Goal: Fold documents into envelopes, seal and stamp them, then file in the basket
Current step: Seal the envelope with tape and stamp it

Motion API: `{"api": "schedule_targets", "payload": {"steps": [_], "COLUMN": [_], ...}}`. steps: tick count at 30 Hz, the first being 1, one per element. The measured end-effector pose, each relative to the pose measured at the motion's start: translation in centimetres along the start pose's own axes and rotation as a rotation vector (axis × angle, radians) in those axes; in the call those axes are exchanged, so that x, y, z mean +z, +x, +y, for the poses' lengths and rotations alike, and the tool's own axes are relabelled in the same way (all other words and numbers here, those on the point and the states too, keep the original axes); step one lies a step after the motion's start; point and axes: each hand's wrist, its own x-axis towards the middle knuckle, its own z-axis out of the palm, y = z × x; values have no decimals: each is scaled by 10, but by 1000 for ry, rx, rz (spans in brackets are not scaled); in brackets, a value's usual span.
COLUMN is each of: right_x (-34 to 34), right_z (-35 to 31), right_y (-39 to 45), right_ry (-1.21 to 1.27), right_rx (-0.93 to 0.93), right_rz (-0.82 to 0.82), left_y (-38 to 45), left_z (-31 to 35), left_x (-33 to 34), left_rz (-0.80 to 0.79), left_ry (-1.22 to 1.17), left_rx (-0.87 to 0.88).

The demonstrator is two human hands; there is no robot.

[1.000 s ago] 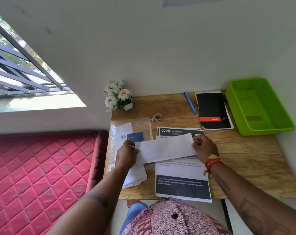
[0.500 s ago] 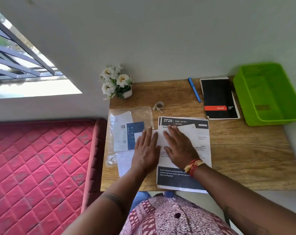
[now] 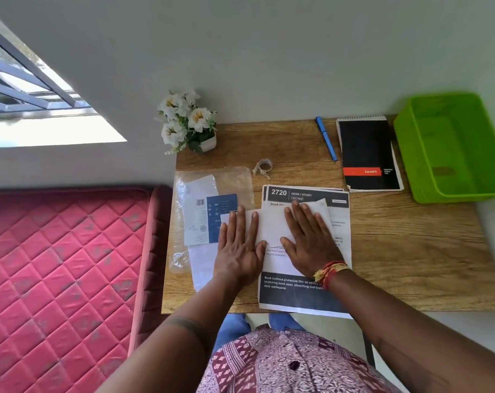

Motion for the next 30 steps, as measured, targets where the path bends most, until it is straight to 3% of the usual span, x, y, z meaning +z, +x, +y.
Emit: {"api": "schedule_targets", "payload": {"steps": [11,18,26,30], "right_x": [-8,-20,-61,-70], "right_z": [30,0,-28,-29], "right_y": [-2,17,89,125], "right_ry": [-40,-76,301,298], "right_rx": [155,268,253,211], "right_rz": [-44,-43,97,67], "left_y": [0,0,22,43], "left_z": [2,9,13,10], "left_x": [-4,-8,-42,-69], "left_rz": [-7,-4,71,193], "left_ry": [-16,2,-109,-126], "left_rx": [-30,-64,-133,-85]}}
